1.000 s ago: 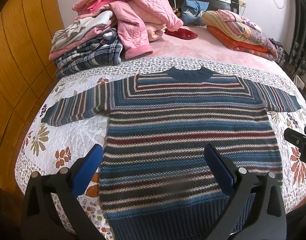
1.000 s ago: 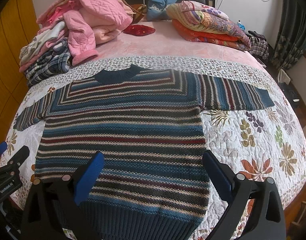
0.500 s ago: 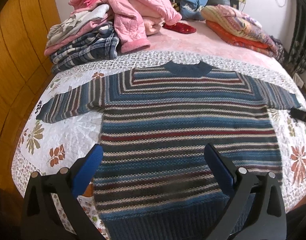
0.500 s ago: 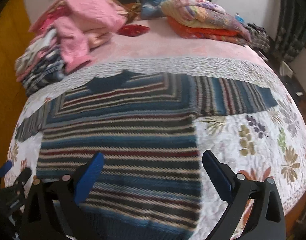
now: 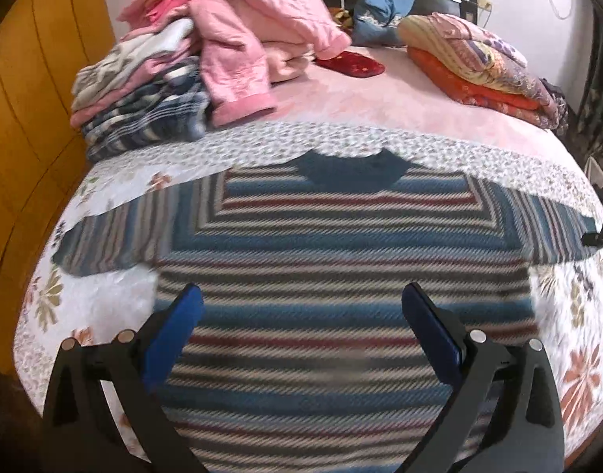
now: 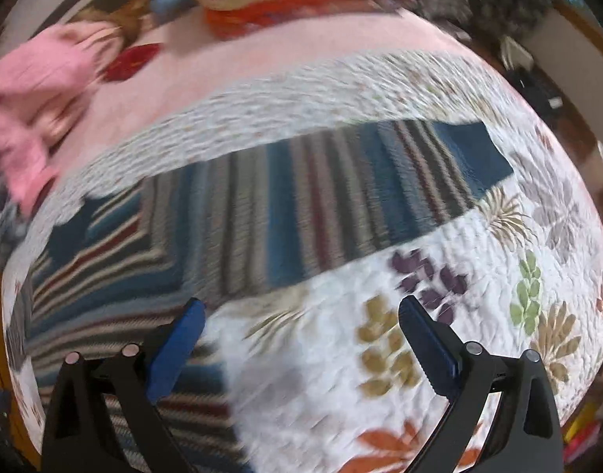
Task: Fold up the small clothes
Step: 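Grasp the cuff of the sleeve nearest the right tool with the right tool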
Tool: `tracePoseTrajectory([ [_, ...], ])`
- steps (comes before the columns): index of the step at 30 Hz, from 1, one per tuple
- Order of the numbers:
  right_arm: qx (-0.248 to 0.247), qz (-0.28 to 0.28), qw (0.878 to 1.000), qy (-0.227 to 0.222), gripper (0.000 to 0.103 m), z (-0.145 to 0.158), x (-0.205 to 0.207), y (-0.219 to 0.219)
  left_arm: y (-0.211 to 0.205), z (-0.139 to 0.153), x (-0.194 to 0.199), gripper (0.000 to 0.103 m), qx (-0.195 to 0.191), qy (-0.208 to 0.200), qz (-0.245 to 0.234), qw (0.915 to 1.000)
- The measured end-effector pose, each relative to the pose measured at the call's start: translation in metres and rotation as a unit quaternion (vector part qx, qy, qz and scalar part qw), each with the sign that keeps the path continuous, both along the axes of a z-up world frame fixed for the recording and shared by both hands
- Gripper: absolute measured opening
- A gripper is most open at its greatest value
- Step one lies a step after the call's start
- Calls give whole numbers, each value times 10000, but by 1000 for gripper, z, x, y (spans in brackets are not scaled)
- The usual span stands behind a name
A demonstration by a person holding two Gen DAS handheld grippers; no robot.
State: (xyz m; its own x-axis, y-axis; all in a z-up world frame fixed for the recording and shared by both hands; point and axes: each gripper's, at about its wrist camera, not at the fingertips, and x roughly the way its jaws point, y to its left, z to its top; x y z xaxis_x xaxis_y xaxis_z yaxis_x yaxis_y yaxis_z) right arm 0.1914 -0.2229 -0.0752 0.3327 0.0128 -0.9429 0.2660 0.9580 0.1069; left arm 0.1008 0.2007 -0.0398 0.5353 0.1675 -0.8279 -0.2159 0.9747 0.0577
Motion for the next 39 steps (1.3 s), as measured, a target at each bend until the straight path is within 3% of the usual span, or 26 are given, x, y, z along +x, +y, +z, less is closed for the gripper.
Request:
tracePoseTrajectory([
  [4, 48, -542, 9982, 254, 99, -30, 21, -59, -31, -16, 42, 100, -11, 80, -92, 9999],
  [10, 409, -1083, 9930, 238, 98, -53, 43, -122, -66, -41, 89, 100, -103, 124, -159, 9997],
  [15, 405, -1346, 9898, 214, 98, -59, 58, -157, -88, -60, 116, 100, -86, 218, -171, 9996],
  [20, 716, -1628, 9838, 226, 97, -76, 67, -192, -112, -74, 130, 100, -59, 239, -304, 9992],
  [25, 771, -1596, 9837, 316, 92, -95, 74, -199, -131, -85, 142, 100, -90, 266, -396, 9988],
  [26, 660, -1540, 9853, 328, 89, -95, 76, -197, -134, -87, 144, 100, -109, 288, -394, 9987],
  [28, 422, -1404, 9888, 261, 73, -91, 81, -192, -138, -89, 147, 100, -151, 298, -383, 9987],
  [30, 401, -1283, 9908, 163, 38, -87, 83, -189, -138, -89, 148, 100, -152, 275, -383, 9988],
  [32, 703, -1178, 9905, -3, 15, -84, 82, -189, -137, -89, 147, 100, -136, 271, -375, 9988],
  [39, 906, -734, 9916, -556, 14, -49, 84, -163, -107, -82, 138, 100, -152, 261, -148, 9994],
])
